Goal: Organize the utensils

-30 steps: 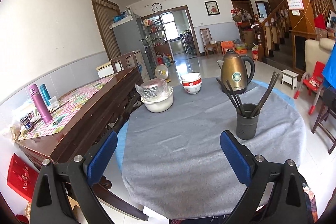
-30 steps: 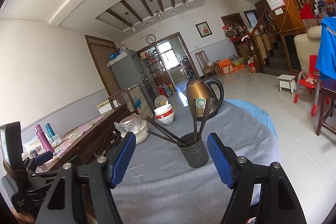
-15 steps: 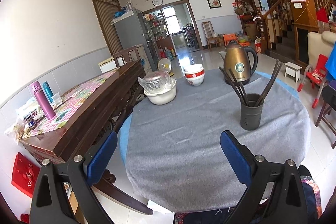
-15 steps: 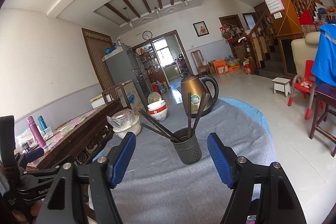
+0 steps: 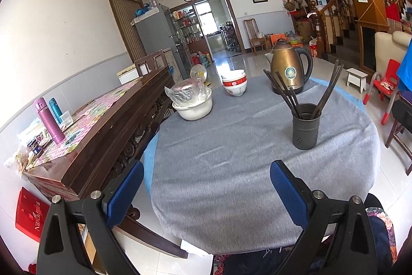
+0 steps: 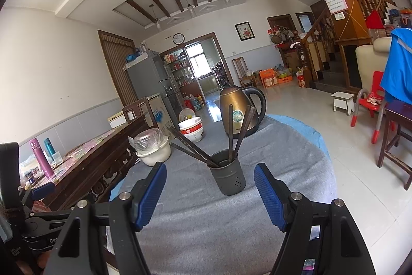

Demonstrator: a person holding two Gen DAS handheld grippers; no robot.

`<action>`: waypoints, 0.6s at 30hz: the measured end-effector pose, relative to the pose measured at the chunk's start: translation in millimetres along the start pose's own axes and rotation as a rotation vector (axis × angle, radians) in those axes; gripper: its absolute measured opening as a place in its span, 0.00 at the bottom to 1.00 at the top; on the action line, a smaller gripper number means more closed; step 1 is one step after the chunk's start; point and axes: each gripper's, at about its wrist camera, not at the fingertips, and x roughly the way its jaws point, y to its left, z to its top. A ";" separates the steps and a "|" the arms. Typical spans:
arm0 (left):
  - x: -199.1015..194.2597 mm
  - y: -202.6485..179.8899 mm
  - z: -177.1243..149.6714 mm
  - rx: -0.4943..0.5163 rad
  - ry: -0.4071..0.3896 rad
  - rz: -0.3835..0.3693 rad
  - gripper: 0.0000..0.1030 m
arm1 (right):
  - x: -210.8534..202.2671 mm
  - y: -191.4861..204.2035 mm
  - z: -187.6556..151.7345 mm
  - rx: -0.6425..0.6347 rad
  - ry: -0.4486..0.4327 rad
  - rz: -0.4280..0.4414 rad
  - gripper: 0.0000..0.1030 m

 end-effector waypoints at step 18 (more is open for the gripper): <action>2.9 1.2 -3.5 0.002 0.011 0.001 0.95 | 0.4 0.5 -0.2 0.001 0.005 0.001 0.72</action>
